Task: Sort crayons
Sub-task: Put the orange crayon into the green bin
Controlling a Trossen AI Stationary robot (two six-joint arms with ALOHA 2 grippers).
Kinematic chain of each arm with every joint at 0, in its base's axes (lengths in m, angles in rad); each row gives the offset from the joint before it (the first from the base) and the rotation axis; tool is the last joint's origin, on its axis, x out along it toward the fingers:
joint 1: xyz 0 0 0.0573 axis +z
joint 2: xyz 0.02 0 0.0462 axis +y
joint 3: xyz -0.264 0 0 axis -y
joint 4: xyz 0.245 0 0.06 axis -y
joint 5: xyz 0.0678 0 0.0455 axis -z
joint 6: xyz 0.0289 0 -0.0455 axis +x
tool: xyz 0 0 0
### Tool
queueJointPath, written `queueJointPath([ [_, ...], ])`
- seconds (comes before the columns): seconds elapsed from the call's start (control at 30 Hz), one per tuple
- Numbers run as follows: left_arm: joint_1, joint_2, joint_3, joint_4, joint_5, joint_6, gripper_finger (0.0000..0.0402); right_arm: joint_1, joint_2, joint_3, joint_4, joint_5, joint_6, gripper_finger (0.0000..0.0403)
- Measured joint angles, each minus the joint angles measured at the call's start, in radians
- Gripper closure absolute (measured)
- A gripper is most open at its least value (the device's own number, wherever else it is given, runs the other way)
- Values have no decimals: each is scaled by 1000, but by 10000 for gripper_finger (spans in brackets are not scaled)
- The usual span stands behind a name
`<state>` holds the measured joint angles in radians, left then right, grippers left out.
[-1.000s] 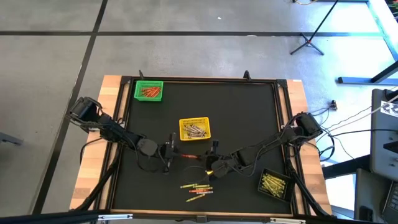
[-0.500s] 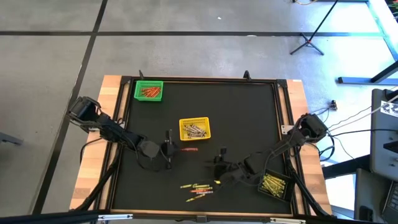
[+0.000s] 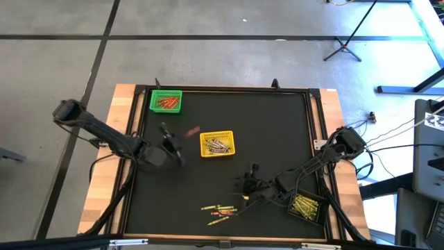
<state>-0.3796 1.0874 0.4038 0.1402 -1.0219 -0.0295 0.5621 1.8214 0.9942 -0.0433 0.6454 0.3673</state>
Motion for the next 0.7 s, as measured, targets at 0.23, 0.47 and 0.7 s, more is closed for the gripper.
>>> queueJointPath([
  [0.23, 140, -103, 0, -135, -215, 110, 388, 0, 0, -28, 50, 0, -1, 297],
  [0.47, 389, -109, 0, -213, -159, 118, 388, 0, 0, -29, 51, -1, 3, 297],
  [0.7, 712, -106, 0, -238, 137, 118, 388, 0, 0, -29, 53, -1, 26, 297],
])
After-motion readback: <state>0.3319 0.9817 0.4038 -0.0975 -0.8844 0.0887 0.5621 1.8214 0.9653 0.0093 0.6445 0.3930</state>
